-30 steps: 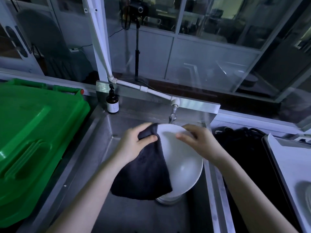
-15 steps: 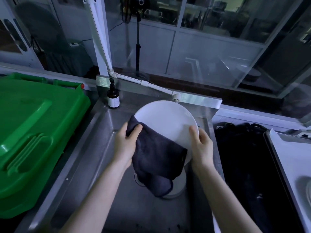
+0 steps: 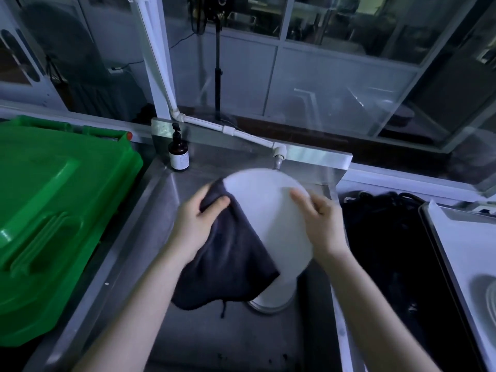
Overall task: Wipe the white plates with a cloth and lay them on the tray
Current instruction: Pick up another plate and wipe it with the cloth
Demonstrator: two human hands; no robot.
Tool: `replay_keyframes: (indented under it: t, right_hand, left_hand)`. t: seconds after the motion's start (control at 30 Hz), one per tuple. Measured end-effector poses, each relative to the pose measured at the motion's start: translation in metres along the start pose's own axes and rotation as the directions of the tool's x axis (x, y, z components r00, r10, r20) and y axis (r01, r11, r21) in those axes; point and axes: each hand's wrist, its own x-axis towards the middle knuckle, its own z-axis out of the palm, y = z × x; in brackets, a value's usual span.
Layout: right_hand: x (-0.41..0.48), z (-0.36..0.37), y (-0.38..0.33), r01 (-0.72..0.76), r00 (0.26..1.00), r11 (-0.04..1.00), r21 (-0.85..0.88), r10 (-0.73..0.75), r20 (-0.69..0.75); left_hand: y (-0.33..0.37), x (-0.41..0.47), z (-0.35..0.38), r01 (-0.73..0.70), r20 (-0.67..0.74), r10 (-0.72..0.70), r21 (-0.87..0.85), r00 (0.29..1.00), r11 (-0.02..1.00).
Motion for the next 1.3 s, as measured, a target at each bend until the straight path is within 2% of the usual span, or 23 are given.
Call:
replay_keyframes:
  t: [0.03, 0.07, 0.1, 0.13, 0.2, 0.3, 0.37, 0.43, 0.53, 0.6, 0.63, 0.7, 0.73, 0.77, 0.8, 0.83, 0.93, 1.03, 1.1, 1.17, 1.23, 1.3]
  right_hand:
    - [-0.006, 0.008, 0.003, -0.126, 0.981, 0.971, 0.205, 0.152, -0.117]
    - [-0.012, 0.016, 0.006, -0.212, 0.941, 0.901, 0.379, 0.293, -0.17]
    - [-0.017, 0.021, 0.011, -0.262, 0.912, 0.85, 0.457, 0.373, -0.169]
    - [-0.021, 0.022, 0.015, -0.295, 0.912, 0.849, 0.439, 0.387, -0.138]
    - [-0.019, 0.013, 0.018, -0.275, 0.953, 0.92, 0.278, 0.299, -0.043]
    - [0.001, -0.012, 0.011, -0.092, 0.989, 0.992, 0.086, 0.081, 0.126]
    - [0.013, -0.019, -0.002, 0.046, 0.963, 0.997, -0.056, -0.029, 0.267]
    - [0.018, -0.016, -0.013, 0.171, 0.911, 0.971, -0.167, -0.091, 0.403]
    - [0.017, -0.007, -0.015, 0.289, 0.859, 0.931, -0.223, -0.149, 0.49]
    - [0.015, -0.008, -0.012, 0.274, 0.879, 0.937, -0.217, -0.153, 0.451]
    - [0.015, -0.01, -0.008, 0.233, 0.911, 0.95, -0.209, -0.139, 0.388]
    - [0.01, -0.007, 0.001, 0.055, 0.99, 0.993, -0.101, -0.041, 0.138]
    - [0.005, -0.002, 0.005, -0.068, 0.998, 0.996, 0.059, 0.069, -0.011]
    - [-0.001, 0.006, 0.008, -0.167, 0.973, 0.955, 0.245, 0.2, -0.117]
    - [-0.008, 0.013, 0.012, -0.235, 0.936, 0.9, 0.368, 0.311, -0.163]
    - [-0.014, 0.019, 0.016, -0.281, 0.914, 0.869, 0.407, 0.372, -0.162]
    - [-0.016, 0.013, 0.023, -0.295, 0.945, 0.917, 0.27, 0.321, -0.057]
    - [0.002, -0.01, 0.016, -0.166, 0.982, 0.981, 0.101, 0.156, 0.104]
    - [0.013, -0.017, 0.005, -0.04, 0.967, 0.997, -0.063, 0.054, 0.249]
    - [0.018, -0.017, -0.003, 0.095, 0.927, 0.978, -0.186, -0.019, 0.375]
    - [0.019, -0.014, -0.009, 0.163, 0.894, 0.966, -0.202, -0.058, 0.444]
    - [0.019, -0.012, -0.008, 0.17, 0.886, 0.968, -0.185, -0.068, 0.458]
  left_hand:
    - [-0.004, -0.005, 0.004, 0.053, -0.091, -0.061, -0.082, 0.994, 0.995]
    - [-0.007, -0.008, 0.008, 0.089, -0.139, -0.108, -0.137, 0.984, 0.987]
    - [-0.008, -0.01, 0.01, 0.114, -0.148, -0.14, -0.17, 0.979, 0.979]
    - [-0.009, -0.011, 0.011, 0.127, -0.138, -0.154, -0.188, 0.978, 0.974]
    - [-0.007, -0.009, 0.007, 0.129, -0.106, -0.15, -0.18, 0.983, 0.975]
    - [-0.002, -0.002, -0.003, 0.075, -0.036, -0.077, -0.049, 0.996, 0.996]
    - [0.007, 0.003, -0.005, -0.005, 0.086, 0.0, 0.061, 0.996, 0.998]
    - [0.018, 0.008, -0.004, -0.121, 0.252, 0.08, 0.15, 0.964, 0.981]
    - [0.024, 0.009, 0.002, -0.199, 0.439, 0.095, 0.197, 0.894, 0.96]
    - [0.019, 0.005, 0.002, -0.164, 0.403, 0.076, 0.19, 0.912, 0.968]
    - [0.016, 0.001, 0.001, -0.114, 0.325, 0.054, 0.166, 0.944, 0.98]
    - [0.004, -0.005, 0.005, 0.063, 0.08, -0.064, 0.021, 0.995, 0.998]
    - [0.0, -0.01, 0.01, 0.163, -0.029, -0.167, -0.101, 0.986, 0.981]
    - [-0.003, -0.014, 0.015, 0.247, -0.099, -0.273, -0.219, 0.957, 0.944]
    - [-0.004, -0.016, 0.019, 0.297, -0.14, -0.347, -0.288, 0.927, 0.91]
    - [-0.005, -0.017, 0.021, 0.319, -0.158, -0.378, -0.306, 0.912, 0.897]
    - [-0.005, -0.014, 0.014, 0.302, -0.11, -0.345, -0.293, 0.932, 0.907]
    - [-0.002, -0.006, 0.004, 0.208, -0.053, -0.218, -0.14, 0.975, 0.968]
    - [0.004, 0.0, 0.002, 0.102, 0.066, -0.101, -0.014, 0.993, 0.995]
    - [0.013, 0.006, 0.002, -0.032, 0.224, 0.017, 0.066, 0.975, 0.997]
    - [0.021, 0.01, 0.002, -0.125, 0.328, 0.081, 0.114, 0.941, 0.986]
    - [0.021, 0.01, -0.001, -0.127, 0.363, 0.078, 0.113, 0.928, 0.986]
